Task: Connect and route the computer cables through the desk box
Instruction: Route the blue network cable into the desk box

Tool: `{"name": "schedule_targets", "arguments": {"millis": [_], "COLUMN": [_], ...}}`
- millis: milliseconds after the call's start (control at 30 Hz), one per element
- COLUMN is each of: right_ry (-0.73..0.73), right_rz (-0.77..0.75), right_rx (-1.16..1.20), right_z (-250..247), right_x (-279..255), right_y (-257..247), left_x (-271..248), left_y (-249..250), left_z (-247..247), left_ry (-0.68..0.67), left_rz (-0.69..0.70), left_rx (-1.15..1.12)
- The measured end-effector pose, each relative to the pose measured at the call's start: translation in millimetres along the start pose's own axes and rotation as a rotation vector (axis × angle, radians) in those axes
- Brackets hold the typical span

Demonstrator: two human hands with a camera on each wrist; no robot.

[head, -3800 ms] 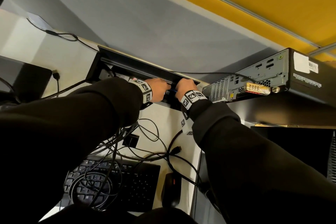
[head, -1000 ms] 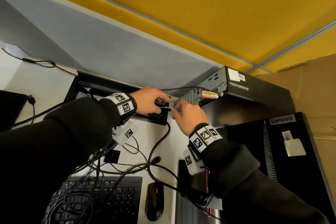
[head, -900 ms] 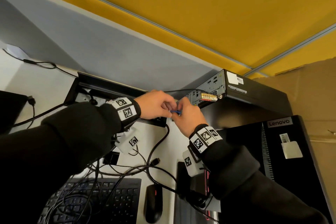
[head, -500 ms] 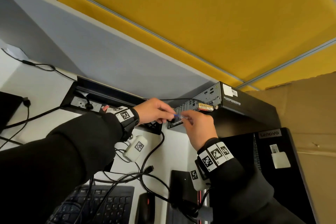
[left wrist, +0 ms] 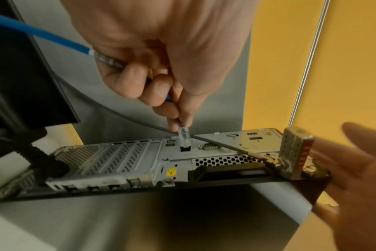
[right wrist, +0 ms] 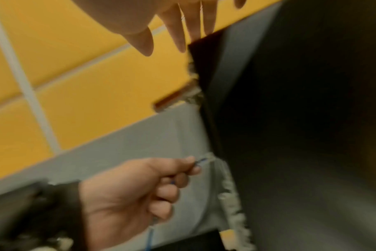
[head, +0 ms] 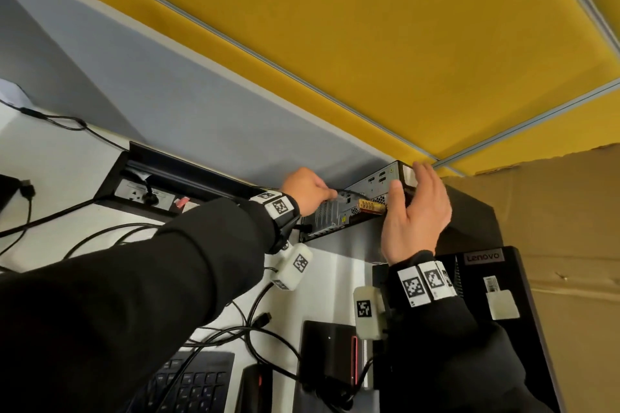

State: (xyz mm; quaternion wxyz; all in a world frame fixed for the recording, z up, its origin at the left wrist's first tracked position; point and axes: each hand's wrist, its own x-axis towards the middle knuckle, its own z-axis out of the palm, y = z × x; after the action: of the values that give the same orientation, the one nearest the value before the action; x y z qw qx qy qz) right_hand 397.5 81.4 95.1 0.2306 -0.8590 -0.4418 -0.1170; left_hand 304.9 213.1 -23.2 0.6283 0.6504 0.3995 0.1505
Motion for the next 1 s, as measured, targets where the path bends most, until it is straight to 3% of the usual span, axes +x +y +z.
{"name": "schedule_targets", "arguments": {"millis": [67,733,1000], "right_ry": [-0.045,0.029,-0.074], "right_rz": [0.027,-0.025,-0.069], "right_rx": [-0.035,-0.138,-0.247], "right_z": [8.6,23.9,9.4], "right_x": [-2.0,-5.9,-11.3], "right_y": [11.5,17.2,10.5], "left_x": [4.0,14.2,4.8], "left_y": [1.7,1.6,4.5], "left_z": [8.9,37.5,21.6], "left_ry": [0.008,0.087,-0.012], "left_rz": [-0.033,-0.175,-0.083], "left_rx": [-0.010,-0.093,-0.074]}}
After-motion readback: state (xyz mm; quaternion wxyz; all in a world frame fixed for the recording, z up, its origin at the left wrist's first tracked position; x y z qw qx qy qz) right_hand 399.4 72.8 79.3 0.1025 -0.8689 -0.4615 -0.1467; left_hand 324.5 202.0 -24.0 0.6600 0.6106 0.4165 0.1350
